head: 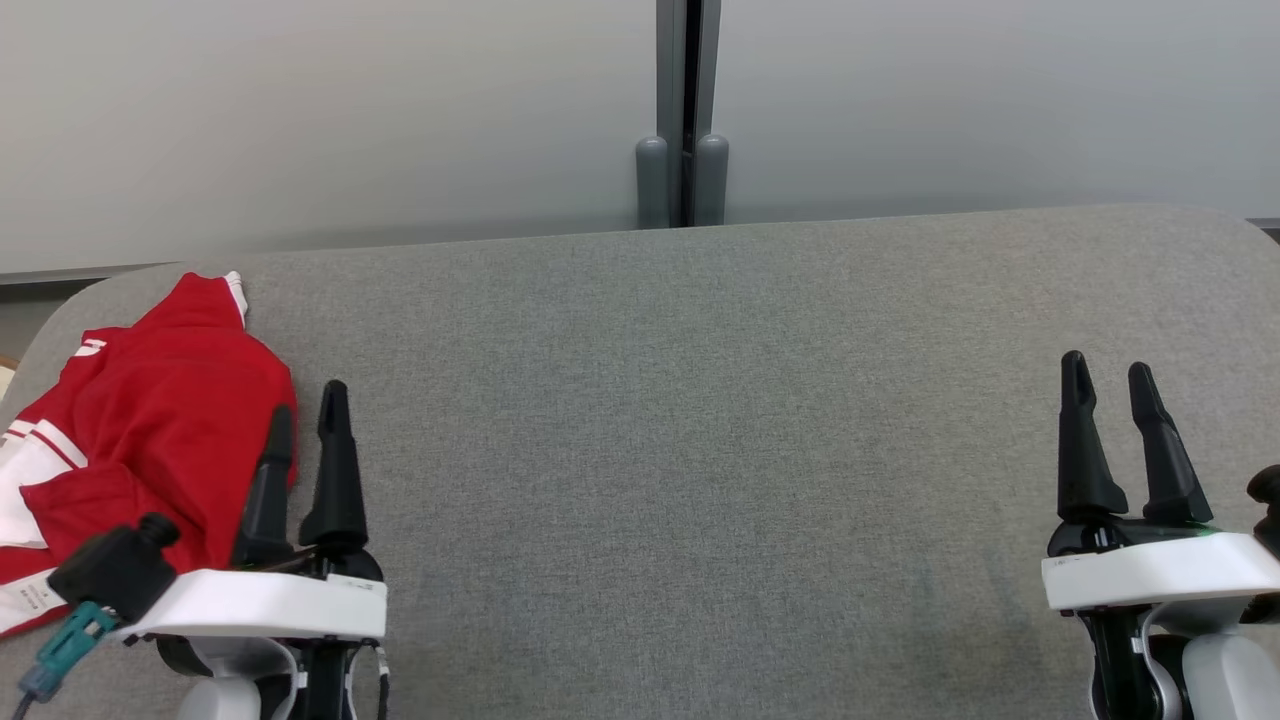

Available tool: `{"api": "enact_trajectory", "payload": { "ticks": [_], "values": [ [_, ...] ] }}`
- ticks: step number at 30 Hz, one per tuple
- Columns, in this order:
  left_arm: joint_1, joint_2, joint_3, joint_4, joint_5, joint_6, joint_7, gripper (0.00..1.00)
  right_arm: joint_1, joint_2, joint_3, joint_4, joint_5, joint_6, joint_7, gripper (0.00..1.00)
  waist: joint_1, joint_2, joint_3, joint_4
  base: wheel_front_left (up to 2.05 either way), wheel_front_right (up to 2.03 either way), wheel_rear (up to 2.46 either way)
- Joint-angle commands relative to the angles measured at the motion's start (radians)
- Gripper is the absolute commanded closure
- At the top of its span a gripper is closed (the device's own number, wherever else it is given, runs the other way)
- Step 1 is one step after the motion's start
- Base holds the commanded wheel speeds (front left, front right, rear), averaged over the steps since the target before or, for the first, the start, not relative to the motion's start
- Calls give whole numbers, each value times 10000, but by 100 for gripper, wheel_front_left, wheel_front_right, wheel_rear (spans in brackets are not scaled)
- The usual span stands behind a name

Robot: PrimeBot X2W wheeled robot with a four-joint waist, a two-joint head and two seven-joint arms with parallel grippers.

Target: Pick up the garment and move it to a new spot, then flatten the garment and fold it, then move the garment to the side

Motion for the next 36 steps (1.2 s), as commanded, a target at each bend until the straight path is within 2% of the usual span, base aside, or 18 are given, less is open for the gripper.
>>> {"api": "enact_trajectory", "payload": {
  "ticks": [1,11,23,27,33,36],
  "values": [
    [-64,60,-154,-38,450,127,-72,0,-47,-33,-19,-37,-373,2,-118,0,0,0,16,-9,0,0,0],
    [-98,69,-1043,574,2478,788,-350,0,-65,25,167,370,-1895,2,-396,0,0,0,78,-58,0,0,0],
    [-147,78,-1636,798,4279,1177,-651,0,-59,49,549,322,-3119,2,-709,0,0,0,92,-72,0,0,0],
    [-210,342,-2063,1025,5202,1483,-761,0,-40,53,642,384,-3682,2,-812,0,0,0,80,-73,0,0,0],
    [-261,366,-2316,1086,5502,1870,-879,0,-21,74,642,422,-4029,2,-924,0,0,0,90,-80,0,0,0],
    [-258,343,-2333,1061,5497,1936,-938,0,27,111,744,499,-3665,2,-998,0,0,0,102,-79,0,0,0]
  ]
}}
